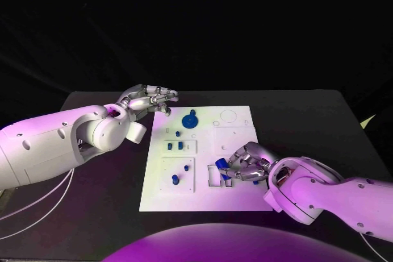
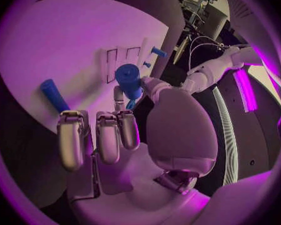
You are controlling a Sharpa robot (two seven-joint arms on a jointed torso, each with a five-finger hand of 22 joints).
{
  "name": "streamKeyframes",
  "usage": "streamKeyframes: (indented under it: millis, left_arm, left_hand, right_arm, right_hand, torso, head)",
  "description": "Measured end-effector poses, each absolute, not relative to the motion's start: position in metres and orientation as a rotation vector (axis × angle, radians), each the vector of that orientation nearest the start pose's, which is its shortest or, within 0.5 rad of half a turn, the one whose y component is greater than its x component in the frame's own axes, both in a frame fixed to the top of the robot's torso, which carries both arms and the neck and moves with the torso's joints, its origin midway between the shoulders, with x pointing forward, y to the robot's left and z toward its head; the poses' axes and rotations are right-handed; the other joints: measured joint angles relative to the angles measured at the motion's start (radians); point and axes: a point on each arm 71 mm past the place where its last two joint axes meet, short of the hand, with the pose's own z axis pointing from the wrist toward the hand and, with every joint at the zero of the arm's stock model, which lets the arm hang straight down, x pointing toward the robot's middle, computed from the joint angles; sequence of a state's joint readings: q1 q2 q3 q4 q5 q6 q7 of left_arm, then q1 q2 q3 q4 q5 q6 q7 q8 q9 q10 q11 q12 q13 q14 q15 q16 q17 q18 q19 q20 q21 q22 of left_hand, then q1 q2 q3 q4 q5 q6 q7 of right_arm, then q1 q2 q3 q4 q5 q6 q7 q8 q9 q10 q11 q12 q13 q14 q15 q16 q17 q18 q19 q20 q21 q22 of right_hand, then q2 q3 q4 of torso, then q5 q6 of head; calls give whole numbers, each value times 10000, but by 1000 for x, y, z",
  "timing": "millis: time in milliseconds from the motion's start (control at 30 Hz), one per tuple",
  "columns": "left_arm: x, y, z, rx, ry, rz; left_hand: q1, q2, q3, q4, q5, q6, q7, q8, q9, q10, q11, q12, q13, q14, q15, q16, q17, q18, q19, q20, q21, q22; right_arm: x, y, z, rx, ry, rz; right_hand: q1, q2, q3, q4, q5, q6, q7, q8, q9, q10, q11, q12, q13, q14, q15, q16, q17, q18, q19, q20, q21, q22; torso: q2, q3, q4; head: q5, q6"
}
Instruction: Assemble the parts on the task board
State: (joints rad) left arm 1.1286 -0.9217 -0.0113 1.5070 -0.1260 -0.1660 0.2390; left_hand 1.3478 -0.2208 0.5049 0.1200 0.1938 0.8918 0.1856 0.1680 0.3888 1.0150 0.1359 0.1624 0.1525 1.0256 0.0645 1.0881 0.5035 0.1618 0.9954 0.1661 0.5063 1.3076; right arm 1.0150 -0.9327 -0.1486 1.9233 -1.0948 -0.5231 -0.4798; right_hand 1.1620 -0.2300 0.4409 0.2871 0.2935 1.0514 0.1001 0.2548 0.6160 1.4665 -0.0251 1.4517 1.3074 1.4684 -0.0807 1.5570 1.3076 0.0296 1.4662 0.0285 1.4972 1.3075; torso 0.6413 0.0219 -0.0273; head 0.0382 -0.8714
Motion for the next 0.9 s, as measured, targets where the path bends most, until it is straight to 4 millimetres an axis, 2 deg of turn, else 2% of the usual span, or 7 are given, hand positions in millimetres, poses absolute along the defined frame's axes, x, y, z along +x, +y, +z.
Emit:
streamKeyframes:
  millis: [167,233,500,800,833,900]
  left_arm:
    - [477,244,-211,-11094,16451,-14637]
    - [477,244,-211,-11092,16454,-14636]
    - [477,244,-211,-11082,16464,-14637]
    - [477,245,-211,-11081,16468,-14624]
    - [477,245,-211,-11082,16468,-14621]
    - [477,245,-211,-11084,16468,-14615]
  left_hand:
    - [0,0,0,0,0,0,0,0,0,0,0,0,0,0,0,0,0,-1,0,0,0,0]
    - [0,0,0,0,0,0,0,0,0,0,0,0,0,0,0,0,0,0,0,0,0,-1]
    - [0,0,0,0,0,0,0,0,0,0,0,0,-1,0,0,0,1,0,0,0,0,-1]
    - [0,0,0,0,0,0,0,-1,1,0,0,0,-1,0,0,0,1,-1,0,0,0,-1]
    - [0,0,0,0,0,0,0,-1,1,0,0,0,-1,0,0,0,1,-1,0,0,0,-1]
    - [0,0,0,0,0,0,0,-1,1,0,0,0,-1,0,0,0,1,0,0,0,0,-1]
  right_arm:
    - [347,-157,-273,4752,21105,7282]
    - [346,-156,-274,4744,21194,7306]
    - [348,-154,-277,4709,21327,7281]
    - [349,-148,-279,4561,21445,7339]
    - [349,-147,-279,4538,21466,7351]
    - [349,-146,-280,4496,21506,7361]
  right_hand:
    - [-439,-20,20,-3,-312,50,47,81,22,1,1,102,0,0,1,40,-1,0,0,0,33,-1]
    - [-532,-29,-114,-17,-531,79,39,129,303,1,1,116,0,0,0,40,0,-1,0,0,71,-1]
    - [-568,-41,-179,-1,-638,191,-20,78,392,1,2,189,-1,0,1,40,-1,-1,0,1,71,-1]
    - [-680,-24,-388,3,-864,359,-151,68,431,2,2,229,-1,0,0,40,-1,0,0,1,71,-2]
    - [-714,-58,-454,-1,-904,439,-224,68,432,2,2,229,-1,0,1,40,-1,0,0,1,71,-2]
    - [-767,-5,-590,9,-1021,503,-260,68,435,2,2,229,-1,0,0,40,-1,0,0,1,71,-1]
  torso:
    - [0,-2,0]
    - [0,-3,-5]
    - [-1,-4,-10]
    - [3,-3,3]
    - [3,-4,3]
    - [3,-4,3]
  head:
    - [23,-11]
    - [35,-12]
    - [65,-13]
    - [96,-13]
    - [100,-13]
    - [106,-14]
